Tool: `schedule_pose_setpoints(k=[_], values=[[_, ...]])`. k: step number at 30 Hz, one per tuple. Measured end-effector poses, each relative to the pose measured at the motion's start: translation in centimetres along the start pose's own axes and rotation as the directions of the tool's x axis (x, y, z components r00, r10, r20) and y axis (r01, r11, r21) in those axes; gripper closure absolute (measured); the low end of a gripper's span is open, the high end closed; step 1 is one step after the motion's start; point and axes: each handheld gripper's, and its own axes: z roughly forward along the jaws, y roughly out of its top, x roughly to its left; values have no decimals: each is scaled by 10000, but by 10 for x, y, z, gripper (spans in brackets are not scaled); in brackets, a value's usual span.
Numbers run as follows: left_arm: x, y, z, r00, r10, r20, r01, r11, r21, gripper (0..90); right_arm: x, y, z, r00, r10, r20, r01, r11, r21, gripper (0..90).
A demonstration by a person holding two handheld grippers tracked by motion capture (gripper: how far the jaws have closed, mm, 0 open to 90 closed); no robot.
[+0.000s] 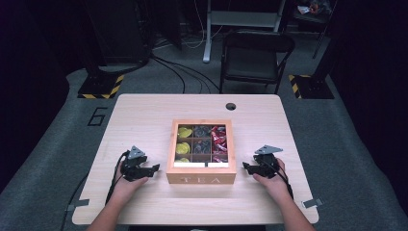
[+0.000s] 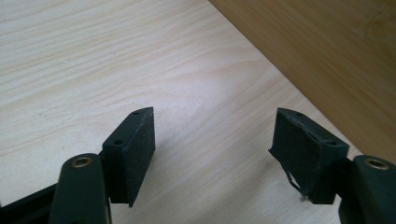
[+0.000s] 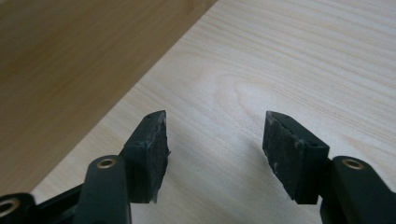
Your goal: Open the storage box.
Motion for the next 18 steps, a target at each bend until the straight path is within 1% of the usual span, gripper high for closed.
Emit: schedule_pose_setpoints(k=[1, 2, 4, 5, 6, 8, 9, 10, 11, 12, 13, 14, 15, 18], values=[[1, 1, -4, 10000, 47, 63, -48, 9999, 122, 313, 0, 0, -2, 10000, 18, -20, -18, 10000, 32, 400], [0, 1, -5, 9998, -117, 136, 117, 9999, 39, 318, 1, 1, -4, 10000, -1, 61, 1, 10000, 7, 399], [0, 3, -9, 9994, -301, 193, 302, 9995, -23, 322, 1, 3, -8, 9997, -218, 148, 219, 9997, -86, 395], [0, 3, -9, 9994, -301, 193, 302, 9995, -23, 324, 1, 3, -8, 9997, -218, 148, 219, 9997, -86, 395], [0, 4, -11, 9993, -322, 171, 323, 9995, -20, 333, 2, 6, -13, 9998, -164, 99, 166, 9996, -214, 395], [-1, 8, -16, 9985, -492, 224, 495, 9987, -122, 335, 3, 7, -15, 9999, -164, 40, 166, 9995, -285, 395], [-2, 10, -19, 9982, -545, 251, 547, 9985, -73, 336, 3, 8, -17, 9999, -143, 10, 143, 9993, -339, 398], [-3, 11, -21, 9981, -555, 262, 555, 9985, -22, 340, 5, 10, -20, 9999, -135, -14, 135, 9990, -416, 399], [-3, 12, -23, 9983, -502, 292, 503, 9987, -35, 341, 5, 11, -21, 9997, -236, -25, 234, 9986, -465, 400], [-4, 13, -26, 9986, -416, 327, 416, 9991, -14, 342, 7, 12, -23, 9998, -180, -35, 178, 9984, -530, 401], [-6, 14, -28, 9982, -496, 342, 499, 9987, -72, 345, 8, 13, -25, 9992, -386, -37, 384, 9975, -590, 401], [-7, 16, -31, 9986, -351, 407, 354, 9993, -81, 346, 9, 14, -26, 9992, -387, 16, 387, 9975, -592, 402], [-8, 17, -33, 9985, -331, 433, 335, 9994, -94, 347, 10, 15, -28, 9988, -481, -15, 479, 9964, -702, 402], [-10, 19, -36, 9988, -240, 415, 248, 9995, -175, 348, 12, 16, -30, 9990, -452, -52, 447, 9962, -741, 402]])
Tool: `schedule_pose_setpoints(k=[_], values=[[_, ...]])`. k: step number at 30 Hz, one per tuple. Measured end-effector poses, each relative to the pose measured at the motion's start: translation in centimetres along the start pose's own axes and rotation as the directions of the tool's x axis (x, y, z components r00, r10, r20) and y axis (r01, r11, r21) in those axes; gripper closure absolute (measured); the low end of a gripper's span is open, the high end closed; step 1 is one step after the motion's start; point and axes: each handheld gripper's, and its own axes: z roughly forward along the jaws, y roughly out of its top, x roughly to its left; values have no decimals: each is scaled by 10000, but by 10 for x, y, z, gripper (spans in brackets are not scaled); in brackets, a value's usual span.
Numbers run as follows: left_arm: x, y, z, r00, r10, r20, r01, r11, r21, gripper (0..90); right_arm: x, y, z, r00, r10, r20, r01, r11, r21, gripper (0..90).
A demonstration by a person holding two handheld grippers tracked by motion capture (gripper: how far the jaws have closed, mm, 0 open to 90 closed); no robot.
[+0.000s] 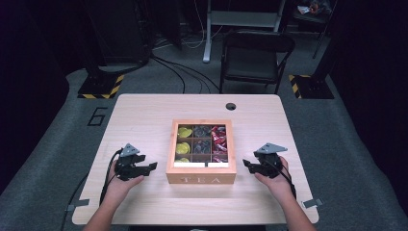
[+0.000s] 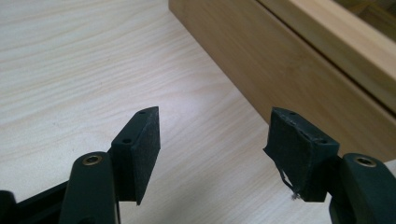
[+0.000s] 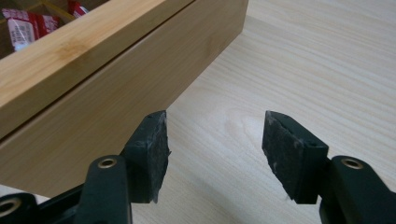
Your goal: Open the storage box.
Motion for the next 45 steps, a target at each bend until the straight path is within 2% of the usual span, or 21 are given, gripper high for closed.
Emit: schedule_pose_setpoints(k=[4, 6, 14, 18, 22, 23, 28, 33, 35, 41, 45], values=[[-3, 2, -4, 9997, -80, 237, 83, 9999, -116, 347, 2, 2, -3, 10000, -30, -42, 30, 9998, -173, 400], [-5, 2, -7, 9996, 14, 275, -10, 9999, -150, 348, 2, 2, -4, 9999, -105, 14, 105, 9997, -213, 400], [-15, 3, -17, 9990, -3, 452, 24, 9989, -462, 347, 7, 1, -6, 9997, -236, -111, 233, 9992, -313, 400], [-20, 4, -21, 9986, 323, 424, -295, 9975, -645, 370, 9, 1, -8, 9994, -337, -93, 333, 9986, -401, 395], [-24, 6, -25, 9957, 585, 717, -546, 9970, -550, 401, 7, 0, -9, 9993, -357, -55, 354, 9984, -439, 396], [-25, 6, -25, 9951, 635, 762, -590, 9965, -597, 409, 7, 0, -9, 9998, -201, -22, 199, 9988, -444, 392], [-33, 6, -25, 9876, 1019, 1196, -972, 9943, -441, 439, 3, -2, -8, 10000, -63, -18, 63, 9994, -326, 387], [-41, 5, -18, 9817, 1061, 1579, -1022, 9942, -323, 448, 3, -3, -8, 9999, 57, 107, -54, 9996, -280, 385], [-43, 5, -18, 9819, 1114, 1534, -1074, 9936, -341, 480, 2, -3, -8, 9999, 68, 122, -65, 9996, -267, 385], [-43, 5, -19, 9798, 1128, 1652, -1087, 9935, -339, 481, 1, -3, -9, 9996, 289, -43, -290, 9992, -259, 394], [-44, 5, -21, 9780, 1140, 1746, -1085, 9933, -404, 484, 1, -2, -11, 9996, 199, -191, -206, 9992, -353, 407]])
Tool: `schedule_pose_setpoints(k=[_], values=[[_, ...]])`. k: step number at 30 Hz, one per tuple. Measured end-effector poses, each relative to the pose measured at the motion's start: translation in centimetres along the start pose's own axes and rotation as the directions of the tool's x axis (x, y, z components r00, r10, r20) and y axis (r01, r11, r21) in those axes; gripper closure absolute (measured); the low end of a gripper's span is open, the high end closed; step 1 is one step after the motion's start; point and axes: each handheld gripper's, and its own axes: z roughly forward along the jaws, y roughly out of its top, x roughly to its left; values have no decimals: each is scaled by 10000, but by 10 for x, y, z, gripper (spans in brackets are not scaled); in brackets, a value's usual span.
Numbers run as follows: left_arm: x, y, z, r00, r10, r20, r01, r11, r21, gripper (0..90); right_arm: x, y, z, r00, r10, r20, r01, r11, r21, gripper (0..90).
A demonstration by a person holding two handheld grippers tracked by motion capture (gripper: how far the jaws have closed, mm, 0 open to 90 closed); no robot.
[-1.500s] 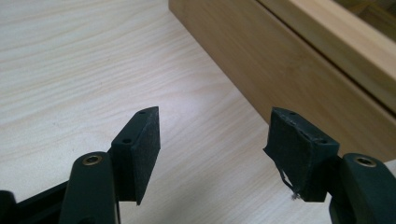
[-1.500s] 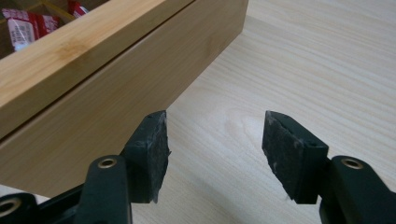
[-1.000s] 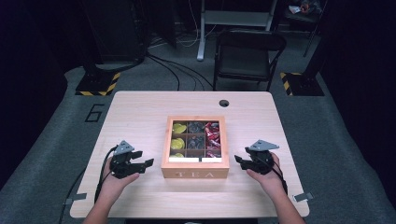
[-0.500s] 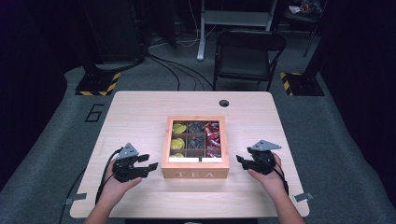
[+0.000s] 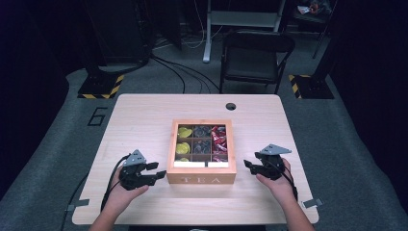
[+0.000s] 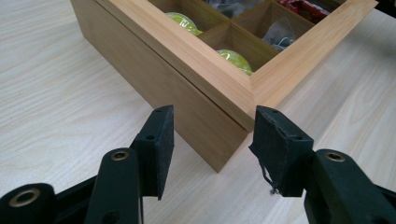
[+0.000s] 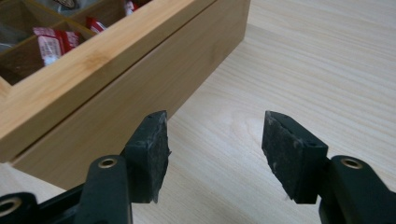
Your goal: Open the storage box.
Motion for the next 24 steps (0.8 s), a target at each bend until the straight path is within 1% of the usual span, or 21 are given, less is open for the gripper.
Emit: schedule_pose_setpoints(k=[1, 2, 3, 4, 5, 7, 8, 9, 10, 13, 14, 15, 16, 17, 18, 19, 20, 21, 22, 23, 24], values=[[0, 0, 0, 10000, 8, 74, -8, 10000, -59, 483, 1, 1, -1, 10000, 59, -8, -59, 10000, 2, 408], [-2, -1, 0, 9998, -45, 202, 45, 10000, -7, 482, 3, 2, -1, 10000, 87, -48, -87, 10000, -12, 409], [-3, -2, 0, 9996, -95, 266, 95, 10000, 8, 482, 3, 2, -2, 10000, -14, -86, 14, 10000, -28, 410], [-4, -2, 0, 9997, 29, 254, -30, 10000, 29, 482, 4, 4, -2, 9999, -41, -124, 40, 10000, -28, 410], [-6, -1, 1, 9992, 72, 395, -77, 9999, 113, 482, 6, 5, -4, 9998, -135, -121, 134, 9999, -62, 410], [-7, -1, 2, 9992, 81, 386, -85, 9999, 96, 482, 7, 6, -4, 9998, -131, -127, 129, 9998, -117, 410], [-8, -1, 4, 9992, 130, 373, -132, 9999, 63, 483, 8, 7, -5, 9997, -214, -152, 212, 9997, -152, 410], [-9, -1, 4, 9989, 154, 450, -162, 9997, 170, 486, 9, 7, -5, 9996, -224, -161, 222, 9996, -150, 410], [-10, -2, 6, 9989, 222, 418, -230, 9996, 189, 489, 10, 8, -6, 9998, -175, -137, 173, 9997, -186, 410], [-11, -3, 9, 9987, 342, 386, -355, 9988, 330, 511, 10, 8, -6, 9995, -258, -177, 254, 9994, -216, 413], [-12, -3, 10, 9987, 288, 432, -305, 9988, 381, 514, 10, 7, -6, 9996, -208, -174, 205, 9996, -193, 413], [-12, -3, 11, 9984, 403, 398, -418, 9985, 360, 517, 10, 7, -6, 9996, -205, -168, 201, 9996, -186, 413], [-12, -3, 12, 9982, 391, 456, -412, 9981, 463, 523, 9, 7, -5, 9996, -228, -188, 224, 9996, -196, 412], [-12, -4, 14, 9987, 358, 374, -374, 9984, 423, 526, 9, 7, -5, 9996, -217, -182, 214, 9996, -187, 413], [-12, -4, 14, 9983, 346, 464, -367, 9983, 462, 529, 9, 7, -5, 9996, -224, -192, 220, 9996, -190, 413], [-13, -4, 16, 9985, 348, 413, -365, 9985, 409, 535, 8, 6, -5, 9995, -274, -170, 271, 9995, -180, 412], [-13, -4, 16, 9981, 429, 442, -451, 9978, 493, 535, 8, 6, -5, 9995, -274, -170, 271, 9995, -180, 412], [-14, -5, 17, 9985, 360, 408, -376, 9985, 406, 541, 8, 6, -5, 9997, -198, -156, 196, 9997, -163, 412], [-14, -4, 17, 9980, 453, 437, -474, 9977, 485, 545, 8, 6, -5, 9996, -203, -188, 200, 9996, -177, 412], [-14, -4, 18, 9978, 536, 387, -552, 9976, 426, 549, 8, 6, -5, 9997, -175, -190, 172, 9997, -170, 412], [-14, -4, 19, 9978, 511, 428, -531, 9975, 472, 557, 8, 6, -5, 9997, -146, -212, 142, 9998, -166, 413]])
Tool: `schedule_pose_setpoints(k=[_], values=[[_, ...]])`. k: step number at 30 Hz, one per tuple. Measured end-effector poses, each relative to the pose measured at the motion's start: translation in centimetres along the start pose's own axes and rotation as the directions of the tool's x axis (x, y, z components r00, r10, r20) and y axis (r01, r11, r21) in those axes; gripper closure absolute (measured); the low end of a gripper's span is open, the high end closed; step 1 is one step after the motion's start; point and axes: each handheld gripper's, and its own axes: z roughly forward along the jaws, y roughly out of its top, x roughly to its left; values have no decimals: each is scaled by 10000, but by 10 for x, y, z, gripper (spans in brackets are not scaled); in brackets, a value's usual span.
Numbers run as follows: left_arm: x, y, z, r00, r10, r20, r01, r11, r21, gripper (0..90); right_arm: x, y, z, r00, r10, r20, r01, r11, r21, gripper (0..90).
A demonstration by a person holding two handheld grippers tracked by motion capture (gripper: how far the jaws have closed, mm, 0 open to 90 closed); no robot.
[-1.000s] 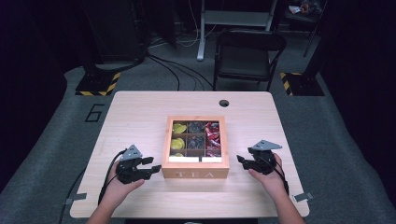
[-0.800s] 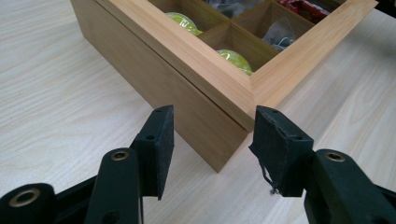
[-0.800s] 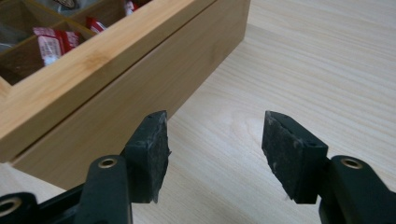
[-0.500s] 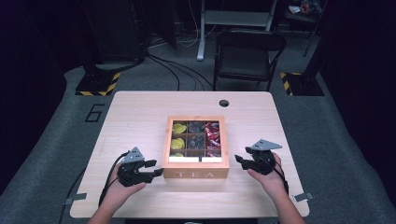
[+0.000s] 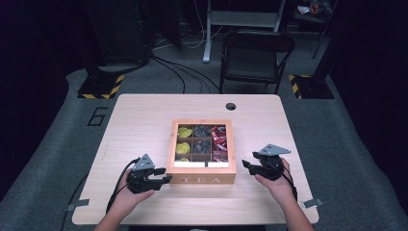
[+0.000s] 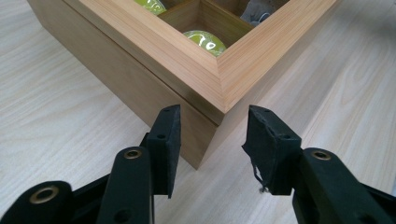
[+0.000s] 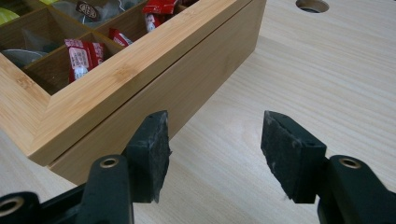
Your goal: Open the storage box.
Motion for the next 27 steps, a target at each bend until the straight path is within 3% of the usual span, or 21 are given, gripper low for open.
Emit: schedule_pose_setpoints(k=[9, 11, 13, 22, 24, 27], values=[[0, 2, 0, 9999, 54, -102, -55, 10000, -33, 581, 1, 1, 0, 9997, -139, -194, 138, 9999, -61, 414], [0, 3, -1, 9997, -257, -2, 257, 9995, -169, 581, 3, 3, -1, 9995, -163, -274, 162, 9999, -37, 414], [0, 3, -1, 9997, -230, 3, 230, 9996, -166, 579, 3, 3, -1, 9994, -201, -266, 200, 9998, -35, 414], [-1, 6, -1, 9997, -259, -14, 259, 9996, -92, 582, 1, 14, -13, 9987, -40, -515, 21, 9993, -362, 420], [-1, 7, -2, 9997, -238, 74, 237, 9997, 62, 585, 2, 14, -15, 9975, 32, -701, -60, 9991, -408, 420], [-2, 6, -1, 9997, -239, -48, 239, 9997, -79, 585, 6, 14, -18, 9958, 88, -912, -130, 9989, -458, 420]])
